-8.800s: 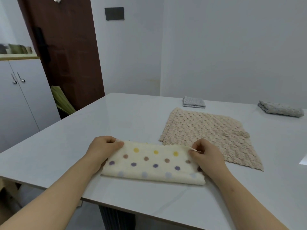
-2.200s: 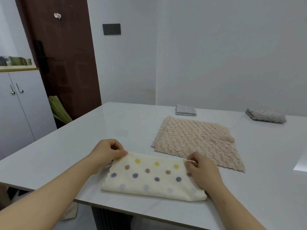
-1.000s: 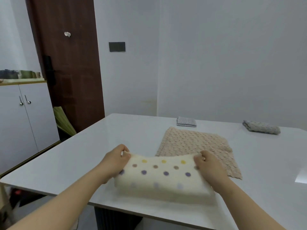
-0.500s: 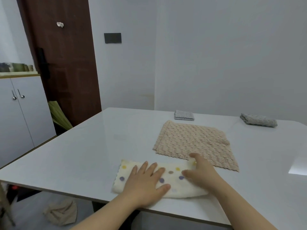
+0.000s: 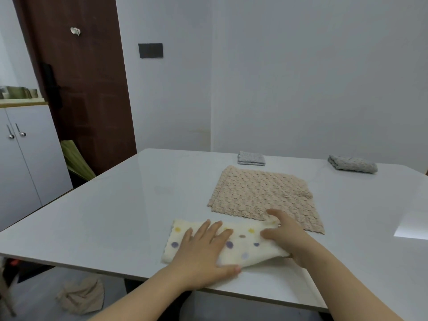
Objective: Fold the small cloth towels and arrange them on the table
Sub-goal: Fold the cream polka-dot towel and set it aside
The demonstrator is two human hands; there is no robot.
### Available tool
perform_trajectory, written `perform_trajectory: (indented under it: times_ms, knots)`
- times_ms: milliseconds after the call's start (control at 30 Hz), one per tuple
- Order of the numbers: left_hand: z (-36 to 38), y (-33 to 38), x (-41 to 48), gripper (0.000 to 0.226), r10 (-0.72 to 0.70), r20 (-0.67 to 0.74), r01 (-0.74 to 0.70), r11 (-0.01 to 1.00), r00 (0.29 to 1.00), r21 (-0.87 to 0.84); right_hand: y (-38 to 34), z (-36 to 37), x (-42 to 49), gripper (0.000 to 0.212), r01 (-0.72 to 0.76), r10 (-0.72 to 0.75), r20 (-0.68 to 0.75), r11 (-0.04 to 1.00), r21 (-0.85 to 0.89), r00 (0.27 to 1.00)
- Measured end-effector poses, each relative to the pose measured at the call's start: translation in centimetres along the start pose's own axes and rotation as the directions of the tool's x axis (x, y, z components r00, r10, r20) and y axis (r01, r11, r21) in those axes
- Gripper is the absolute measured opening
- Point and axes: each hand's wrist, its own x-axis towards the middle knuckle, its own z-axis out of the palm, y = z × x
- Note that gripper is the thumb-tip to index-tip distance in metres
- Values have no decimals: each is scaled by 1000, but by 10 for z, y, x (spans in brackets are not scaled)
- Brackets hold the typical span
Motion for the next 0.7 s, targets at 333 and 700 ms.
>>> perform_trajectory:
  times_ms: [333, 700]
  knots:
    - [-21, -18, -14, 32, -84, -313, 49, 992, 946, -119, -21, -11, -5, 31, -213, 140, 163, 714, 667, 977]
    - [-93, -46, -8, 19, -188, -174, 46, 795, 967, -604, -23, -21, -15, 31, 81, -102, 136, 985, 155, 985]
